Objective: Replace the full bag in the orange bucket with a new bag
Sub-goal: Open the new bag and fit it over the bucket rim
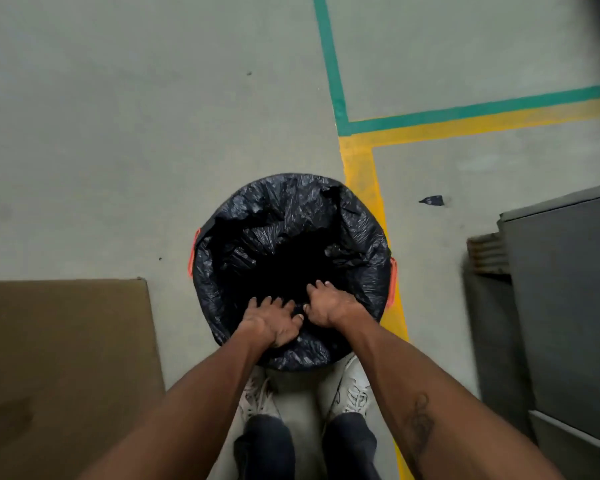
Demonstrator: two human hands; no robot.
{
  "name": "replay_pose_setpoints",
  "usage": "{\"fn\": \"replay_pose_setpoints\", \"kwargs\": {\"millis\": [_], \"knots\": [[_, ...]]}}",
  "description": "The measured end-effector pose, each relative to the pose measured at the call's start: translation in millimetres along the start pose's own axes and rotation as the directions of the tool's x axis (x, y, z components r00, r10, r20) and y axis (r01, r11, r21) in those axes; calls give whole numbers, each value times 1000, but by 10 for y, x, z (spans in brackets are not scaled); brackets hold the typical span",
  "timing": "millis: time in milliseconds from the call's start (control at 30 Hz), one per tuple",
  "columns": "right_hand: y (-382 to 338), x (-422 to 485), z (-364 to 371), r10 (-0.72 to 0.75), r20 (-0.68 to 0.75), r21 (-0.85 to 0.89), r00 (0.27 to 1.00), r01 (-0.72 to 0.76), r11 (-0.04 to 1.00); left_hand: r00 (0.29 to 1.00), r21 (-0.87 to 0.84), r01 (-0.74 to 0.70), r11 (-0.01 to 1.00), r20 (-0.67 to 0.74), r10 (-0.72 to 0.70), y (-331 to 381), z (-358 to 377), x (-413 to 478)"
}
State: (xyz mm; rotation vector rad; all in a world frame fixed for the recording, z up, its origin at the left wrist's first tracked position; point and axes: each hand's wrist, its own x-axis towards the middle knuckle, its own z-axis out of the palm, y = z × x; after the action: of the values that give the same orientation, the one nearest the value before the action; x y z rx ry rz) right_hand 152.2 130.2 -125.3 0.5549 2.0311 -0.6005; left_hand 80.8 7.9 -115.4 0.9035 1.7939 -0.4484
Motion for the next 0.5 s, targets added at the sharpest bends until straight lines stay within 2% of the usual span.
{"fn": "replay_pose_setpoints", "kwargs": {"millis": [100,367,500], "knots": [[-82,-507,-287,13,-18,10,1000,-13,1000,999,-16,4,1000,-47,-5,51,-245,-527],[-473,-2730,-1039,-4,-72,-24,997,2,1000,989,-123,34,992,-136,-51,421,-970,-2817],[-557,-3548,-1391,-12,-148,-38,989,6,999,972,-120,12,993,-231,-40,548,-1270,-3729]]}}
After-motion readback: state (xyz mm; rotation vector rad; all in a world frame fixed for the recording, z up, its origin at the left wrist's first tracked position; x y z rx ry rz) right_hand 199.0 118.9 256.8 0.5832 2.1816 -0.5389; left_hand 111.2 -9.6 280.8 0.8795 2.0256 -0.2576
